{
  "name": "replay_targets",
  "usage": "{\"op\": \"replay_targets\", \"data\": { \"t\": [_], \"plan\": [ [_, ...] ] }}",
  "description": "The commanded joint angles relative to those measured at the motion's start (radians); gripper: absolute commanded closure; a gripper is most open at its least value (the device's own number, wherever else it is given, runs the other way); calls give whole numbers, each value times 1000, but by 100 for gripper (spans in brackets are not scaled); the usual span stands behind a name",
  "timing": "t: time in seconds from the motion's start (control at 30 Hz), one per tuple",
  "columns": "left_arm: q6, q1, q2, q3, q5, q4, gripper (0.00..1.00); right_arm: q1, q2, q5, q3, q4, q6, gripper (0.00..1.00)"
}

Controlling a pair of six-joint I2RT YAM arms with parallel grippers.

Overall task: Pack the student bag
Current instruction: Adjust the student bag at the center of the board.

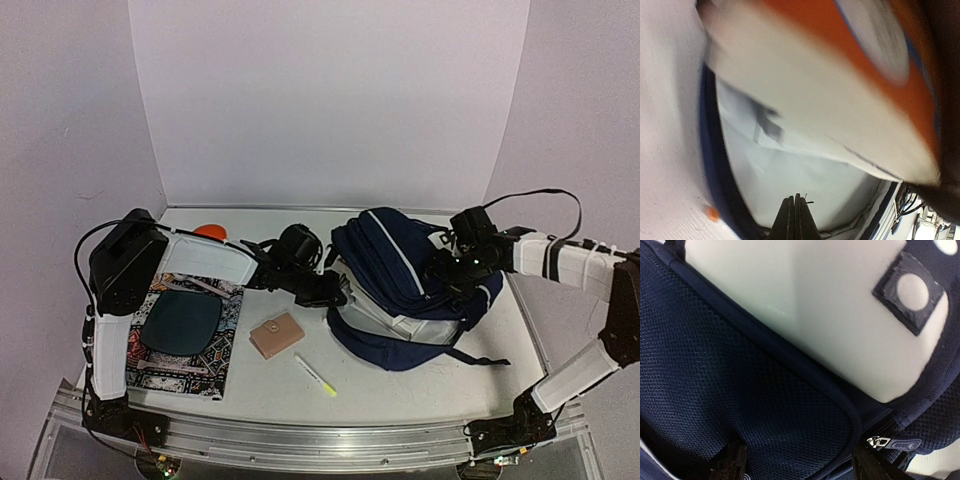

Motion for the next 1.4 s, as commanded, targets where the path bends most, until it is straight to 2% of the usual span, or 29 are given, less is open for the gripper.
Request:
{"op": "replay_targets", "data": {
  "t": [0.0, 0.13, 0.23, 0.33, 0.4, 0.53, 0.67, 0.9, 1.03, 1.17, 1.23, 1.37],
  "plan": [
    [-23, -30, -56, -46, -12, 40, 100, -1, 154, -70, 147, 118, -132, 30],
    [-77, -62, -108, -126, -56, 111, 100, 0, 276, -130, 292, 121, -208, 33],
    [-92, -53, -177, -194, -151, 118, 99, -2, 294, -120, 332, 105, -218, 33],
    [-71, 1, -240, -198, -225, 79, 82, -12, 247, -65, 290, 97, -202, 30],
    [-45, 41, -255, -165, -260, 5, 77, -20, 215, -44, 251, 92, -192, 28],
    [3, 91, -238, -99, -325, -72, 59, -25, 159, -6, 201, 77, -174, 22],
    [6, 136, -171, -43, -302, -93, 46, -26, 112, -25, 168, 66, -146, 16],
    [6, 146, -6, 101, -156, -92, 39, -25, 37, -35, 93, 68, -121, 11],
    [-3, 147, 56, 136, -135, -93, 39, -51, 19, -17, 59, 67, -109, 11],
    [-3, 146, 56, 112, -153, -93, 46, -111, -28, 13, -19, 69, -103, 17],
    [-5, 146, 49, 90, -149, -91, 53, -156, -41, -35, -67, 89, -100, 21],
    [-18, 144, 22, 38, -135, -81, 78, -213, -36, -128, -141, 183, -85, 30]
  ]
}}
